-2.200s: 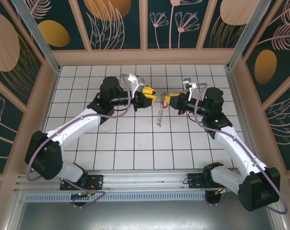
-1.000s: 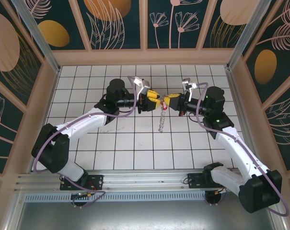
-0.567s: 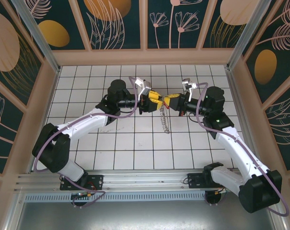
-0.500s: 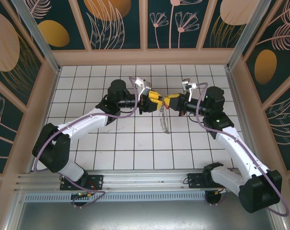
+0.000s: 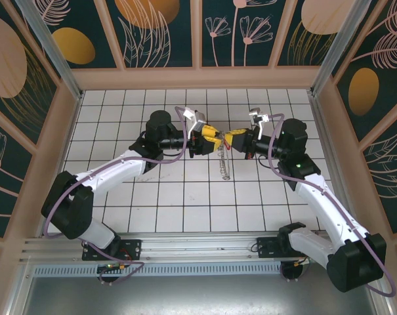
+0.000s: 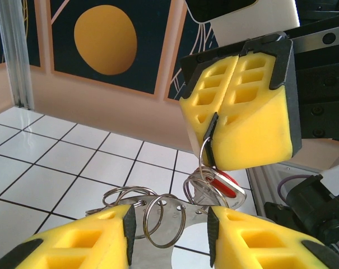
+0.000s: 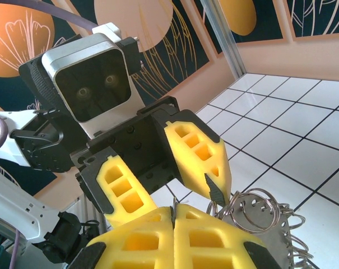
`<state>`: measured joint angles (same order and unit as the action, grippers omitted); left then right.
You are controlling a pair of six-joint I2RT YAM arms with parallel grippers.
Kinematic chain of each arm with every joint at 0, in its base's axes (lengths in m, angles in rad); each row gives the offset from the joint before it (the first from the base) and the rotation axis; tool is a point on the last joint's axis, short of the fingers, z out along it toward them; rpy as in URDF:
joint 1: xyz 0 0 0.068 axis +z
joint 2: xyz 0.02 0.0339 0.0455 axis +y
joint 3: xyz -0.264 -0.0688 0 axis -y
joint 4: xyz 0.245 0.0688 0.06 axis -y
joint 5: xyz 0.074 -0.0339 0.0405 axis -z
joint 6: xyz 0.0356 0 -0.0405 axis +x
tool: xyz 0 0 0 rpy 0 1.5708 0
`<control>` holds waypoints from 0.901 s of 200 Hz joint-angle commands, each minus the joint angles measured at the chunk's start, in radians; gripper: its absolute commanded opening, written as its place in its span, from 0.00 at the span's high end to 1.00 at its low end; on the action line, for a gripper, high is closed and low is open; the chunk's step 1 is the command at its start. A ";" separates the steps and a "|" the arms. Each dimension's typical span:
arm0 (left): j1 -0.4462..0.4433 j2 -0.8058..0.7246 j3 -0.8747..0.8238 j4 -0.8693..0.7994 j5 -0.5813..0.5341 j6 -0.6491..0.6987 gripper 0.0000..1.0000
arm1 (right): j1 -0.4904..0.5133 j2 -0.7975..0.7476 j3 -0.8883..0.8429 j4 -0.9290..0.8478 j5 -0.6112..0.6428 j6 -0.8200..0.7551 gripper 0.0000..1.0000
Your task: Put the keys on the keyring
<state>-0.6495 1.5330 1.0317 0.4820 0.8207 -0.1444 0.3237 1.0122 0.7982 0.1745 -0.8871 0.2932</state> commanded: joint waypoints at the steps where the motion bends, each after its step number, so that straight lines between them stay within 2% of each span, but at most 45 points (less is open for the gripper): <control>1: -0.009 -0.028 -0.010 -0.009 -0.005 0.020 0.59 | 0.008 -0.026 0.048 0.023 0.000 -0.018 1.00; 79: -0.007 -0.060 -0.040 0.024 0.026 -0.019 0.59 | 0.006 -0.023 0.044 0.025 0.017 -0.021 1.00; 180: -0.026 -0.023 -0.021 0.082 0.050 -0.062 0.58 | 0.008 -0.021 0.033 0.036 0.022 -0.016 1.00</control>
<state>-0.6670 1.5009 1.0031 0.5064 0.8410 -0.1860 0.3237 1.0122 0.7982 0.1749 -0.8642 0.2932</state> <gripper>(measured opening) 0.417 0.051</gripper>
